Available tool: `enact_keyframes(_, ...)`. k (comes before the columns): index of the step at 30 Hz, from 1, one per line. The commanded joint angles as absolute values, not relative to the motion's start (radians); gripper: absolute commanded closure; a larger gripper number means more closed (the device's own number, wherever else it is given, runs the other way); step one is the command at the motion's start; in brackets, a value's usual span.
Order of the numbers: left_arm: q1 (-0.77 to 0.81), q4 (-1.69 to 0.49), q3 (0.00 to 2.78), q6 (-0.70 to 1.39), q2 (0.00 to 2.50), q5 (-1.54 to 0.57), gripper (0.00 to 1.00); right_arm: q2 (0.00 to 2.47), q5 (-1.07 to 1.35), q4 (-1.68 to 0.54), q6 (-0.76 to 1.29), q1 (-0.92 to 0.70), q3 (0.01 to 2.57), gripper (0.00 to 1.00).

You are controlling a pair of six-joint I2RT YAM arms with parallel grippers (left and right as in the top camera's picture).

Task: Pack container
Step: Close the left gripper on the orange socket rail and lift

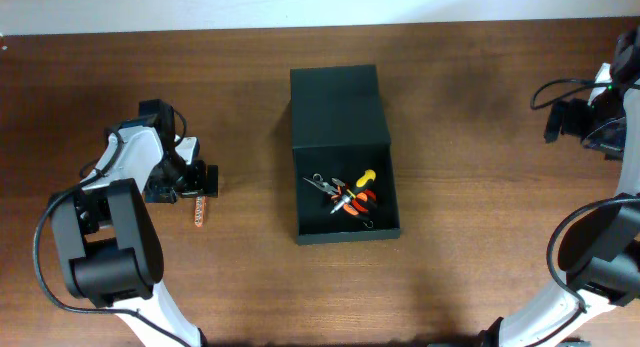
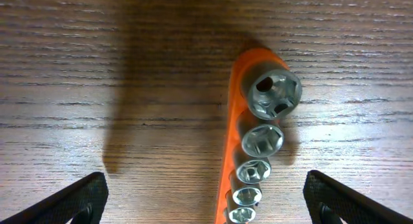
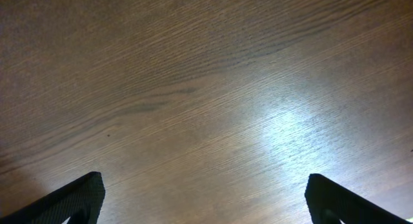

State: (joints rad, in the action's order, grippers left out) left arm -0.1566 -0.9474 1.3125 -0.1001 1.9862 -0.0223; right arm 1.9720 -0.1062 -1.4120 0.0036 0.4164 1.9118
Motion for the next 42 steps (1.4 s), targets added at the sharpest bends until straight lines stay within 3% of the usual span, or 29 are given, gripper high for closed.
enact_keyframes(1,-0.16,-0.946,1.304,-0.072,1.998,0.001,0.01,1.954,-0.104,-1.412,0.013,0.419,1.908,0.01)
enact_keyframes(33,-0.138,-0.931,1.254,-0.056,1.998,-0.016,0.0,1.954,-0.105,-1.412,0.013,0.419,1.908,0.01)
enact_keyframes(34,-0.138,-0.931,1.254,-0.052,1.998,-0.02,0.02,1.954,-0.105,-1.412,0.013,0.419,1.908,0.01)
enact_keyframes(36,-0.138,-0.926,1.254,-0.052,1.998,-0.043,0.19,1.954,-0.105,-1.412,0.013,0.419,1.908,0.01)
enact_keyframes(42,-0.138,-0.903,1.254,-0.025,1.998,-0.046,0.44,1.954,-0.104,-1.412,0.013,0.419,1.908,0.01)
